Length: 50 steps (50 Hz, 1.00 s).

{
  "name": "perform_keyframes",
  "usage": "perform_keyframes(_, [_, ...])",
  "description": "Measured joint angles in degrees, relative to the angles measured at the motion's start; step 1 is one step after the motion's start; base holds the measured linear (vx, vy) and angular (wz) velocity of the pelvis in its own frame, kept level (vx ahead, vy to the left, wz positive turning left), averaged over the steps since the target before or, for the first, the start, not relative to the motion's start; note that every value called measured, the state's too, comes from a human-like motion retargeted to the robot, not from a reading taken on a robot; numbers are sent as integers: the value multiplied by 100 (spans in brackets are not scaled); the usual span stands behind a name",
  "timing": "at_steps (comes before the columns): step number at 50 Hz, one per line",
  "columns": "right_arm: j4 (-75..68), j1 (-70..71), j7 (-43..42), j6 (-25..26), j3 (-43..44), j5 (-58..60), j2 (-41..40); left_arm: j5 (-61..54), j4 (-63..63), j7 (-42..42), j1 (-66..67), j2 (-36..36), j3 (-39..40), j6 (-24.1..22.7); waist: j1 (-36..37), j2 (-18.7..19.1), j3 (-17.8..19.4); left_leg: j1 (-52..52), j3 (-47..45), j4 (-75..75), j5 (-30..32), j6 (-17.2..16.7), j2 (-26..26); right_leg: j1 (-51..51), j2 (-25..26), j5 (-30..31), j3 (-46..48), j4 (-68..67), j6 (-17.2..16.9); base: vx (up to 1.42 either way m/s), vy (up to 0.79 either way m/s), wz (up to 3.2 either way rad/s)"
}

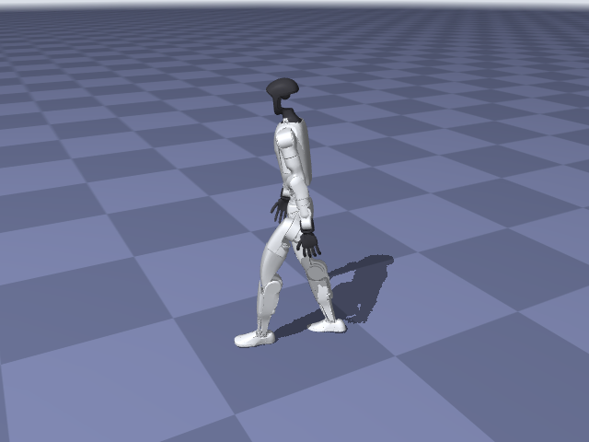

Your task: In place motions

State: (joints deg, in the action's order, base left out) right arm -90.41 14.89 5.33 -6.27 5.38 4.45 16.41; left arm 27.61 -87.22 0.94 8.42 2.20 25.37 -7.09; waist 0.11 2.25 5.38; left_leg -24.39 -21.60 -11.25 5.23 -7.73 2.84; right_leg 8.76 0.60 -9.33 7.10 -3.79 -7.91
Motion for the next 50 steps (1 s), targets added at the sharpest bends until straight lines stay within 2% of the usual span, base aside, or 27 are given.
perform_keyframes(3, [149,2,-64,-67,-77,59,-46,222,-147,120,308,41,199,50,252,-122,-105,-31,-186,1197,-248,-667,148,309,-138,-91,-29,-150,-260,85,8,-15])
perform_keyframes(4, [189,-37,-53,-75,-78,74,-88,312,-183,139,431,72,246,57,319,-170,-118,64,-247,1258,-266,-696,191,441,-168,-60,-51,-225,-329,103,15,-23])
perform_keyframes(5, [226,-89,-34,-80,-65,91,-139,404,-217,147,556,112,280,66,368,-200,-124,184,-231,1185,-283,-649,238,591,-161,-9,-58,-299,-383,121,24,13])
perform_keyframes(7, [345,-327,12,-89,103,182,-257,559,-346,79,706,163,352,165,320,-234,-300,244,-659,835,71,-69,201,760,-209,347,58,-470,-588,110,26,50])
perform_keyframes(10, [514,-848,46,-133,410,129,-499,753,-540,-41,767,221,542,396,296,-83,-568,286,174,558,660,117,192,847,-176,1349,296,-992,-709,102,23,61])
perform_keyframes(12, [457,-1146,33,-194,492,-109,-609,668,-490,-34,795,196,625,384,467,-41,-418,672,577,400,289,451,34,853,-462,2140,346,-1946,-692,108,27,23])
perform_keyframes(13, [364,-1212,41,-220,504,-234,-639,573,-438,-10,764,194,646,353,430,5,-285,889,798,324,128,508,9,821,-594,2510,530,-2540,-641,90,20,52])
perform_keyframes(15, [116,-1254,86,-203,484,-353,-672,326,-372,-12,625,212,649,353,310,134,-70,1369,768,318,-141,602,72,563,-677,2855,763,-3781,-428,91,16,63])
perform_keyframes(18, [-149,-1245,217,-84,461,-166,-724,-105,-467,-184,149,283,520,539,224,332,-107,1742,469,422,-474,610,292,-286,-469,2318,709,-4631,-458,67,4,27])
perform_keyframes(20, [-193,-1298,278,-89,445,-71,-754,-291,-545,-298,-244,347,396,700,44,419,-139,1842,715,499,-626,628,280,-890,5,2045,439,-4660,-662,69,-4,67])
perform_keyframes(22, [-148,-1386,256,-134,411,-26,-781,-296,-498,-259,-574,429,231,740,-203,444,-156,1977,775,565,-777,613,307,-1426,414,1837,334,-4223,-709,60,-9,103])
perform_keyframes(24, [-114,-1469,214,-160,423,38,-785,-287,-372,-121,-878,509,-27,691,-485,295,-117,2234,876,663,-946,718,23,-1876,433,1590,273,-3631,-630,79,-1,117])
perform_keyframes(25, [-110,-1513,201,-167,441,74,-782,-285,-283,-53,-1011,545,-175,658,-608,195,-82,2393,954,708,-1033,789,-159,-2055,369,1462,250,-3267,-511,94,-5,96])
perform_keyframes(26, [-130,-1549,203,-167,453,88,-779,-267,-176,-9,-1120,578,-306,620,-695,98,-41,2552,998,717,-1140,840,-293,-2166,313,1343,259,-2742,-255,88,-9,82])
perform_keyframes(30, [-300,-1605,207,-138,582,37,-789,-107,261,102,-1503,660,-628,446,-1057,-220,128,3264,1247,733,-1616,1055,-737,-2515,181,748,187,-552,969,74,-16,73])
perform_keyframes(32, [-392,-1645,88,-27,680,-46,-788,-89,436,113,-1588,621,-720,359,-1131,-154,140,3627,1251,733,-1845,1096,-686,-2570,217,286,263,237,1228,92,-22,26])
perform_keyframes(33, [-443,-1667,10,27,718,-70,-771,-115,508,135,-1603,594,-763,318,-1095,-119,107,3781,1184,717,-1928,1100,-663,-2577,252,99,265,442,1249,81,-17,-9])
perform_keyframes(35, [-555,-1717,-127,116,798,-80,-734,-141,630,199,-1549,520,-786,263,-1171,-122,8,4022,1224,588,-1989,1144,-708,-2605,218,164,369,202,1324,103,-26,5])
perform_keyframes(37, [-661,-1752,-196,221,864,-86,-706,-104,701,235,-1371,403,-705,258,-1305,-100,-207,4124,1279,362,-1803,1162,-713,-2629,214,629,322,-167,1556,111,-33,21])
perform_keyframes(39, [-699,-1789,-192,327,957,-96,-674,-22,688,264,-1135,284,-571,256,-1414,-104,-435,4151,1044,-30,-1267,1261,-707,-2553,250,1034,-406,-371,1240,103,-31,7])
perform_keyframes(42, [-699,-1821,-172,354,1090,-276,-666,172,557,225,-726,128,-356,227,-1523,-200,-450,3714,470,-1727,84,1833,-372,-2102,166,903,-1127,-644,765,102,-28,-4])
perform_keyframes(43, [-699,-1792,-182,319,1103,-396,-679,195,505,191,-649,124,-313,220,-1429,-290,-404,3441,235,-2521,384,2084,-252,-1880,60,788,-1154,-680,655,86,-28,-44])
perform_keyframes(45, [-699,-1688,-181,266,1019,-675,-731,142,389,115,-601,215,-243,268,-1390,-404,-253,3008,64,-3868,678,2273,90,-1386,-36,613,-648,-651,653,88,-36,-36])
perform_keyframes(48, [-699,-1462,-147,257,785,-940,-759,80,302,-83,-518,301,-46,363,-1101,-568,-14,2604,-337,-4969,-420,2273,826,-779,56,294,-691,-664,625,80,-34,-46])
perform_keyframes(50, [-699,-1260,-166,234,627,-883,-753,-71,306,-201,-423,296,85,307,-872,-652,92,2081,-483,-5253,-685,2273,983,-488,-12,185,-751,-597,558,66,-15,-39])
